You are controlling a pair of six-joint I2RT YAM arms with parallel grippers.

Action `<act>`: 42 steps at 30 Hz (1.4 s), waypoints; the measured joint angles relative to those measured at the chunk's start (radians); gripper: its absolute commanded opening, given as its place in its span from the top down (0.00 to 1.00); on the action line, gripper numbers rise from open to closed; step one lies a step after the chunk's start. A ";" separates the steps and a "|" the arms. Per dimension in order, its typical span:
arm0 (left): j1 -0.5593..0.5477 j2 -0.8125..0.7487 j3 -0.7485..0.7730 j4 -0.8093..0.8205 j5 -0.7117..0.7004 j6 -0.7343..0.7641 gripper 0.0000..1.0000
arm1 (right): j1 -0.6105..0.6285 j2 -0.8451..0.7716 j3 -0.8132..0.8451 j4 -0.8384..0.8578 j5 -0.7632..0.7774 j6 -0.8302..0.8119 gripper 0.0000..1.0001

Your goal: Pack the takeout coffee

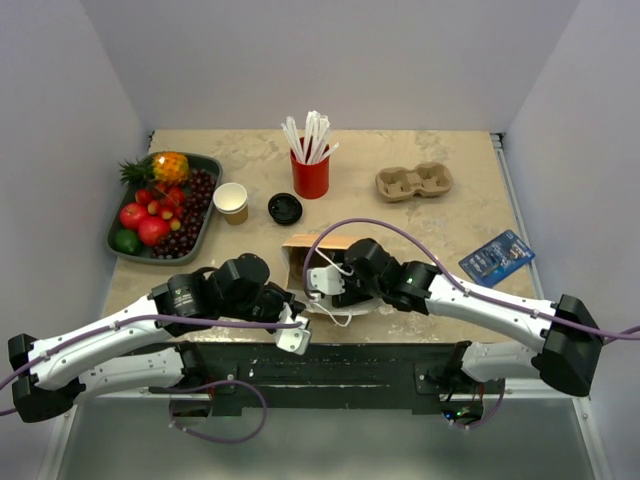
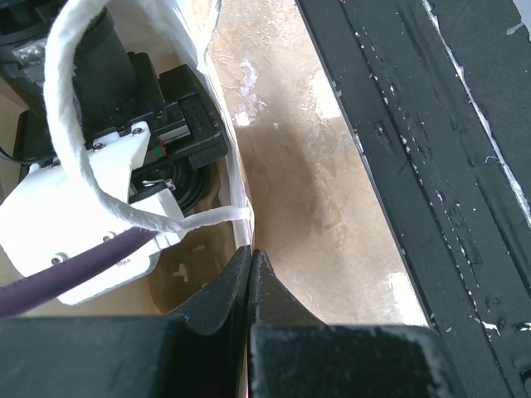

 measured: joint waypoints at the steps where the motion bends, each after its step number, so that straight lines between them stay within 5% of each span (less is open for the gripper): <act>1: 0.000 0.000 0.000 0.000 0.000 0.000 1.00 | 0.000 0.004 0.002 0.000 0.000 0.000 0.41; 11: 0.000 0.002 0.000 0.001 0.000 0.000 1.00 | -0.011 0.007 0.035 -0.047 -0.010 0.001 0.19; 14: 0.000 0.002 0.001 0.001 0.000 0.000 1.00 | -0.016 0.006 0.057 -0.098 -0.031 0.001 0.02; 42: 0.008 0.019 0.008 0.024 0.005 -0.003 1.00 | -0.023 -0.051 0.183 -0.324 -0.330 -0.006 0.01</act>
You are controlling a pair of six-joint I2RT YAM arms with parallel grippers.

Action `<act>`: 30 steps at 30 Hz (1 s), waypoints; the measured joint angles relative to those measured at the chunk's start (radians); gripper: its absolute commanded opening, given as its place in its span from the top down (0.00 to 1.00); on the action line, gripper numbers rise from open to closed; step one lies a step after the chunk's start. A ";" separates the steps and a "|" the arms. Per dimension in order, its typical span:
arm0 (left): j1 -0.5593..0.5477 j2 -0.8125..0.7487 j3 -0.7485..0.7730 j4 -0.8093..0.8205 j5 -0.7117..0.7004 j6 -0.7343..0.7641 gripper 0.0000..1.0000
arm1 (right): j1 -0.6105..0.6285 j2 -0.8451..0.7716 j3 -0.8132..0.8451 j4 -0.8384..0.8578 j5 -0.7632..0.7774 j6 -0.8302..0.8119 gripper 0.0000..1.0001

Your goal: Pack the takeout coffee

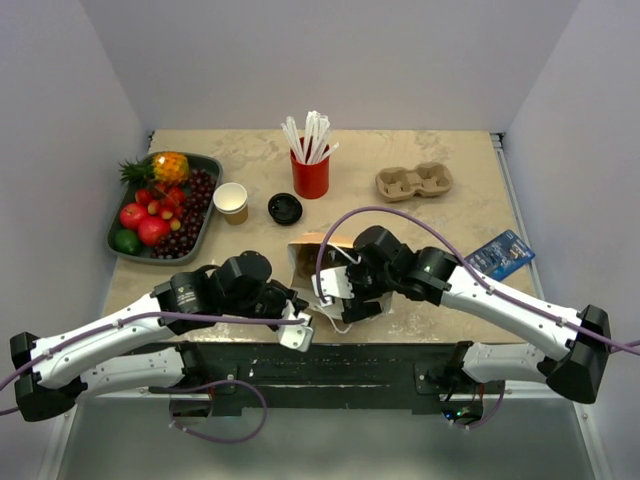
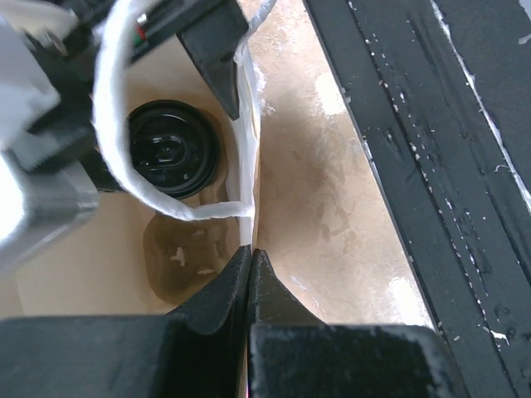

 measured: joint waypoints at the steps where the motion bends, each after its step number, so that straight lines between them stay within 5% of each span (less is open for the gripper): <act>1: 0.003 0.002 0.002 0.000 0.000 -0.001 1.00 | 0.000 -0.003 0.004 -0.003 -0.003 0.000 0.01; 14: 0.038 0.031 0.026 0.000 0.026 -0.007 1.00 | 0.000 -0.024 0.090 -0.117 -0.108 -0.019 0.02; 18: 0.038 0.032 0.030 -0.001 0.029 -0.007 1.00 | -0.008 -0.030 0.121 -0.149 -0.150 -0.038 0.12; 30: 0.042 0.035 0.035 -0.001 0.037 -0.008 1.00 | -0.015 0.022 0.154 -0.166 -0.175 -0.073 0.91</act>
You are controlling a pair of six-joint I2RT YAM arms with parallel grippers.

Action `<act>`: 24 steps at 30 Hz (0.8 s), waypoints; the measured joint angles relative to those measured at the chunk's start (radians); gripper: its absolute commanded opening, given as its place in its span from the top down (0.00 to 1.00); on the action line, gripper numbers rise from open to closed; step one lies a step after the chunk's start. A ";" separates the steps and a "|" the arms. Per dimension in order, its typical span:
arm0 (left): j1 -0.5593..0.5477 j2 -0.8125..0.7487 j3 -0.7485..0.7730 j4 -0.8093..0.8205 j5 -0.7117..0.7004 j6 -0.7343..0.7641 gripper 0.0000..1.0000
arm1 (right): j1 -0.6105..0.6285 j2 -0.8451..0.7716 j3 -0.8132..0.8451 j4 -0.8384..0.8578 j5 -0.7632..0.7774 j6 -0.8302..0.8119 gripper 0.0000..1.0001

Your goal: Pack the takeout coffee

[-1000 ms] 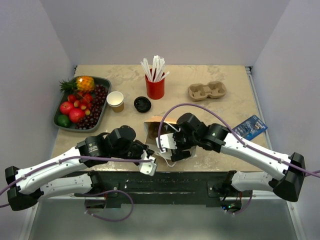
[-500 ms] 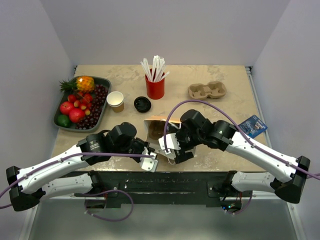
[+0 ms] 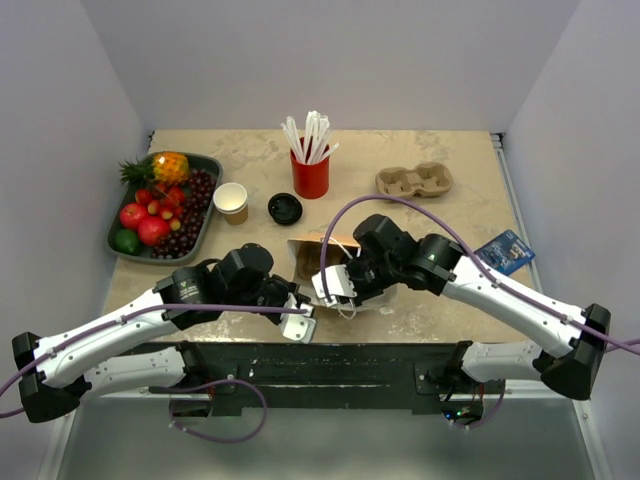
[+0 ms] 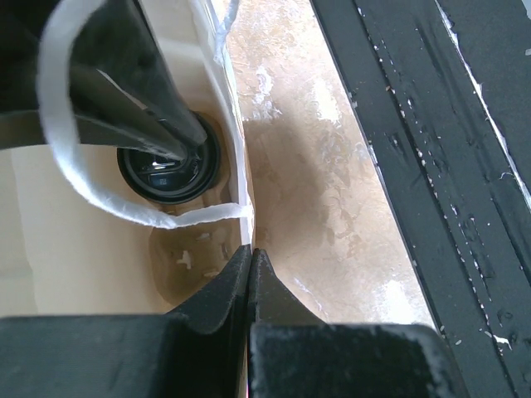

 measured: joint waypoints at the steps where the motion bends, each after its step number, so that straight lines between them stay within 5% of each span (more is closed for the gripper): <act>1: 0.000 0.000 0.000 0.000 0.000 0.000 1.00 | 0.000 0.010 0.000 0.000 0.005 -0.003 0.94; 24: 0.023 0.003 0.000 0.000 0.008 -0.006 1.00 | 0.000 0.076 -0.024 -0.011 0.317 -0.104 1.00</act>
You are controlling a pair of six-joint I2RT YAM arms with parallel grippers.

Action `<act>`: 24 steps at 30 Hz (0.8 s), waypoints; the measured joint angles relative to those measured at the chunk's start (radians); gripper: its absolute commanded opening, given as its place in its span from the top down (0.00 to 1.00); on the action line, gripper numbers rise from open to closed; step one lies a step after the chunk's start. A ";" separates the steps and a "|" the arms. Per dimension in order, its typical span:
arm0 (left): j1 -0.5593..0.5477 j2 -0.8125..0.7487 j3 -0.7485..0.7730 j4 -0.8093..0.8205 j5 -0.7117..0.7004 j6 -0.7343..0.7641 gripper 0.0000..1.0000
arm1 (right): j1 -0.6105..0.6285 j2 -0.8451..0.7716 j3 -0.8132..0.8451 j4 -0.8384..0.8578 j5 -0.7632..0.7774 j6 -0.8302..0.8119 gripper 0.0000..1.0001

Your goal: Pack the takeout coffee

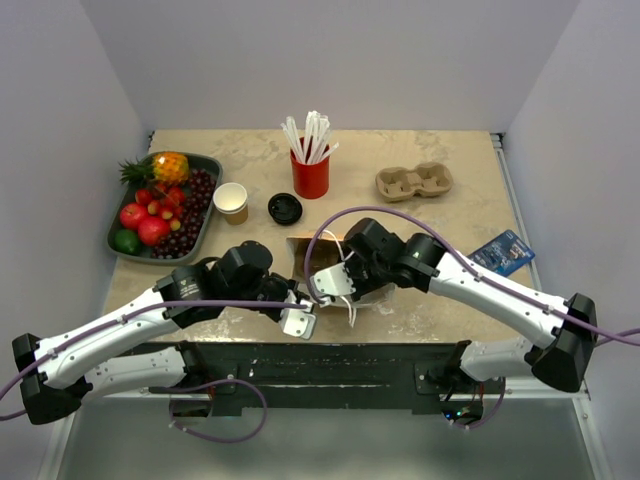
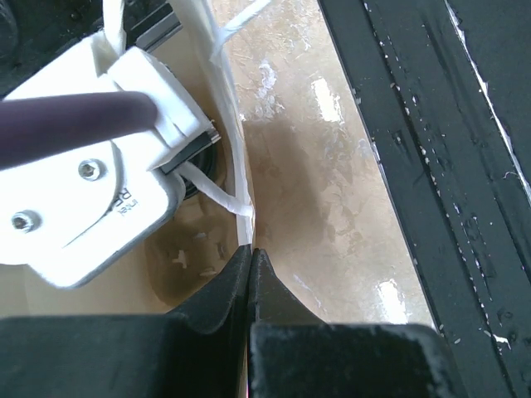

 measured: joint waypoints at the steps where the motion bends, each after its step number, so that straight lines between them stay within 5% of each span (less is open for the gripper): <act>1: 0.002 0.000 0.000 0.000 0.000 0.000 1.00 | 0.000 0.003 0.000 -0.004 0.004 -0.002 1.00; 24: 0.011 0.005 0.000 -0.022 0.004 0.000 1.00 | -0.003 0.124 -0.005 -0.027 0.153 0.011 1.00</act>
